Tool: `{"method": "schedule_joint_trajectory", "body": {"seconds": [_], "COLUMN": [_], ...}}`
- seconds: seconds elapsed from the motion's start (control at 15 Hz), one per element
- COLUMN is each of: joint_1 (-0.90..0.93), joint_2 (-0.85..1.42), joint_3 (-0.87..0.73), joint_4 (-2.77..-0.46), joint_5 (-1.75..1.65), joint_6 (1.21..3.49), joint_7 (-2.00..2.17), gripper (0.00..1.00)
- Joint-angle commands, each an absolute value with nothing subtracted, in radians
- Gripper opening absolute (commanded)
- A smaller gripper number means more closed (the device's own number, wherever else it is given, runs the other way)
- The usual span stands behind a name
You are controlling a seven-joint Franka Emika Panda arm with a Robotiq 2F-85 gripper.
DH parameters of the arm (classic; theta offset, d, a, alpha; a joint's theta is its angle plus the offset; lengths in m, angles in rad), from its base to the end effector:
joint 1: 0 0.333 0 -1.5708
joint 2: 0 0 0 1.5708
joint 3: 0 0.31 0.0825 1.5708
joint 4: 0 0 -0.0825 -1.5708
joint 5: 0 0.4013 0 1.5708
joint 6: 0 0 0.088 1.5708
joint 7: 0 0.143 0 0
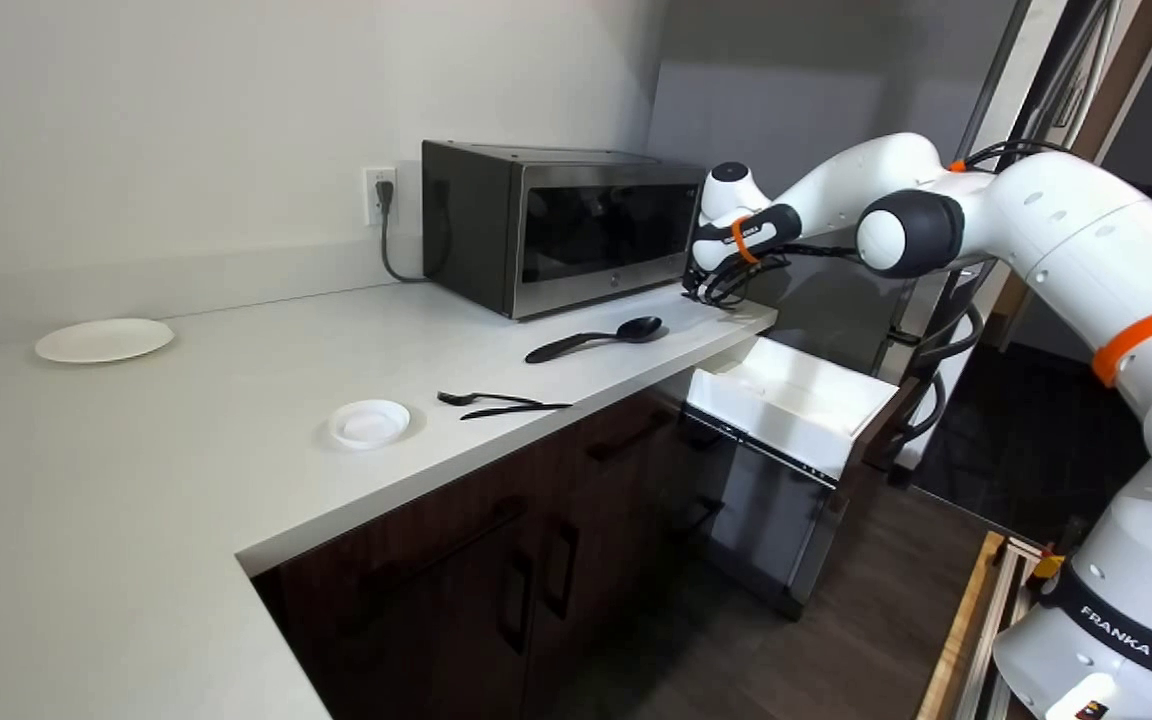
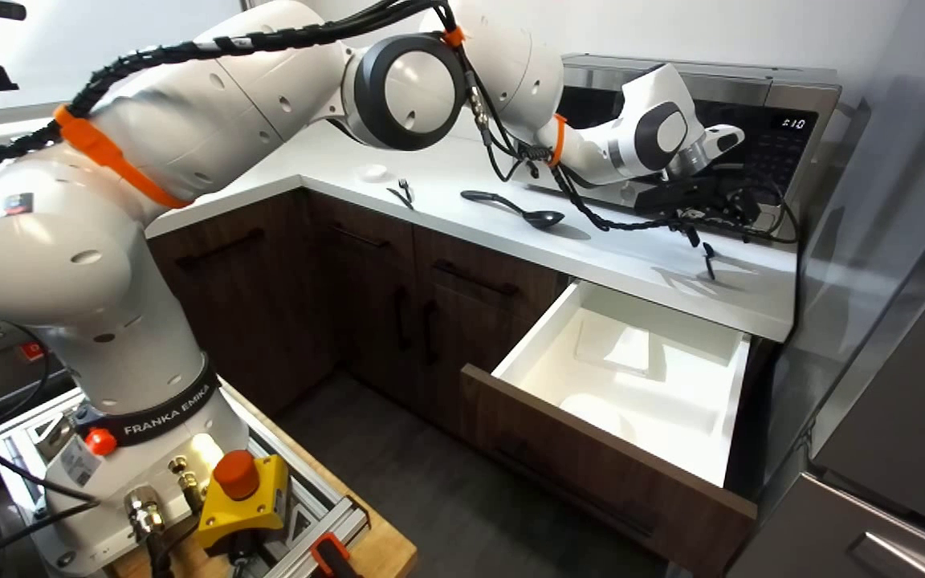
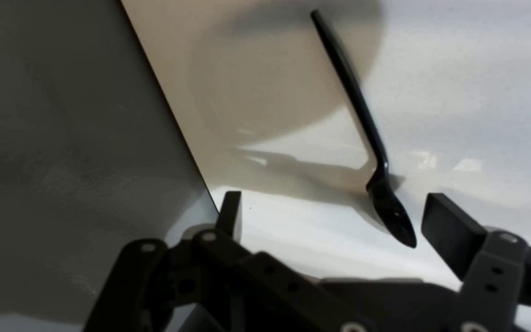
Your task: Put the black spoon on the right in the open drawer.
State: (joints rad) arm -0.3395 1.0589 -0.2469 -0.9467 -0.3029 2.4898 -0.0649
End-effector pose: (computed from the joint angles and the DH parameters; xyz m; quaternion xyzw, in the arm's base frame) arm 0.7551 -0.4027 0.2482 0.9450 -0.0686 0.1665 0.2730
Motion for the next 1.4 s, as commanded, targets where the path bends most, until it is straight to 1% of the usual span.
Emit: {"method": "schedule_joint_trajectory", "body": {"seconds": [0.0,0.13,0.27,0.33,0.4,0.47,0.53,0.6,0.67,0.73,0.87,1.0,1.07,1.13,1.27,1.33], "joint_1": [-0.354,-0.357,-0.359,-0.358,-0.359,-0.359,-0.359,-0.359,-0.360,-0.360,-0.362,-0.365,-0.366,-0.368,-0.369,-0.371], "joint_2": [1.106,1.114,1.121,1.127,1.131,1.135,1.140,1.144,1.148,1.150,1.157,1.168,1.170,1.171,1.175,1.177], "joint_3": [-0.240,-0.236,-0.236,-0.239,-0.238,-0.238,-0.238,-0.239,-0.238,-0.238,-0.234,-0.235,-0.234,-0.233,-0.234,-0.233], "joint_4": [-0.893,-0.882,-0.869,-0.859,-0.853,-0.847,-0.840,-0.835,-0.832,-0.831,-0.825,-0.812,-0.806,-0.803,-0.796,-0.792], "joint_5": [-0.302,-0.299,-0.300,-0.303,-0.302,-0.302,-0.302,-0.303,-0.303,-0.304,-0.303,-0.300,-0.298,-0.297,-0.296,-0.295], "joint_6": [2.508,2.513,2.513,2.513,2.512,2.510,2.507,2.506,2.502,2.500,2.494,2.495,2.496,2.496,2.498,2.497], "joint_7": [-0.086,-0.086,-0.085,-0.082,-0.083,-0.083,-0.084,-0.084,-0.088,-0.091,-0.107,-0.111,-0.110,-0.111,-0.105,-0.105], "gripper": [1.00,0.99,0.96,0.93,0.92,0.88,0.88,0.82,0.85,0.84,0.86,0.84,0.75,0.63,0.48,0.38]}}
